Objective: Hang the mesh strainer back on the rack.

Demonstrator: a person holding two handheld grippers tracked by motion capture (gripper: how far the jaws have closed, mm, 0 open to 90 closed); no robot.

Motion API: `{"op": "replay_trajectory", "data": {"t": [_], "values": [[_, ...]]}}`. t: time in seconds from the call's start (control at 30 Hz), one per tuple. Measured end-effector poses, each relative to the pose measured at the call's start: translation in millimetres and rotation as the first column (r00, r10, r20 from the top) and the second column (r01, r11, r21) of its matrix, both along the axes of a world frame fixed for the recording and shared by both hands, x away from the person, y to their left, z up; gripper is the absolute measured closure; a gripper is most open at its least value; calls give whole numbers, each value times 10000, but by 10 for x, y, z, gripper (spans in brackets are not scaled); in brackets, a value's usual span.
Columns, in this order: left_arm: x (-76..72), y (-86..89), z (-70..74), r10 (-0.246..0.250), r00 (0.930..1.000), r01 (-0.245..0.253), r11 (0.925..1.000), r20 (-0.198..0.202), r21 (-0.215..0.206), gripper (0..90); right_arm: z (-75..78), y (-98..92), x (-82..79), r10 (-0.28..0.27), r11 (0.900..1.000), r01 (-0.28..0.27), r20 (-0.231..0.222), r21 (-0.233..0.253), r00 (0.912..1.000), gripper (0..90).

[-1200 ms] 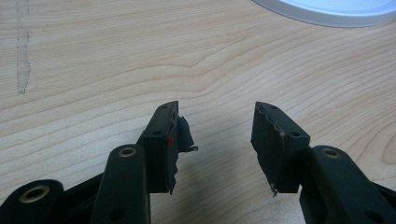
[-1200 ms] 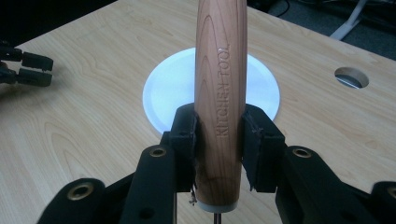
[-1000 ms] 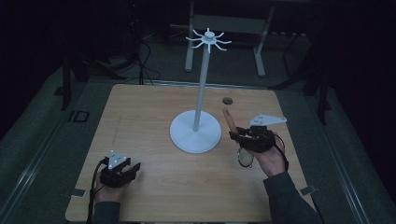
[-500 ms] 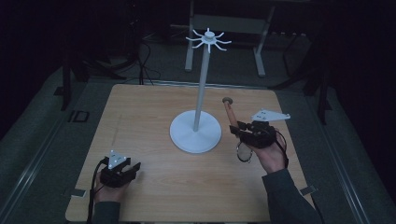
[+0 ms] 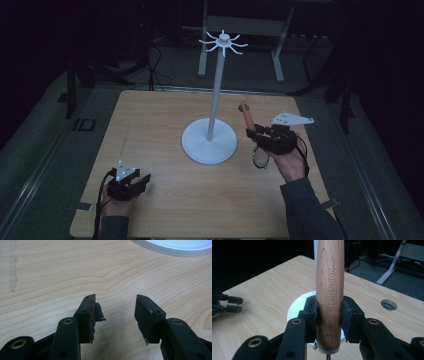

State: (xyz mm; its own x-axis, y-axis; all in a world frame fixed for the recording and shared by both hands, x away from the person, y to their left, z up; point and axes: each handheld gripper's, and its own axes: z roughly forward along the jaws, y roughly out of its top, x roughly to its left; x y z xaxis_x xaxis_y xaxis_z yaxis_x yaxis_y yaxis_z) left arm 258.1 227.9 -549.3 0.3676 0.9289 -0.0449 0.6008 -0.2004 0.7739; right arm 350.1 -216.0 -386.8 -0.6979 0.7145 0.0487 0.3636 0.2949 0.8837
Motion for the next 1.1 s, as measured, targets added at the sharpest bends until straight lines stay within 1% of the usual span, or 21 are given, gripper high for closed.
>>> {"op": "replay_trajectory", "data": {"t": [1.1], "values": [[3, -4, -1, -20, 10000, 20, 10000, 8, 11, 521, 337, 90, 67, -39, 9984, -1, 710, 557, 9975, 677]]}}
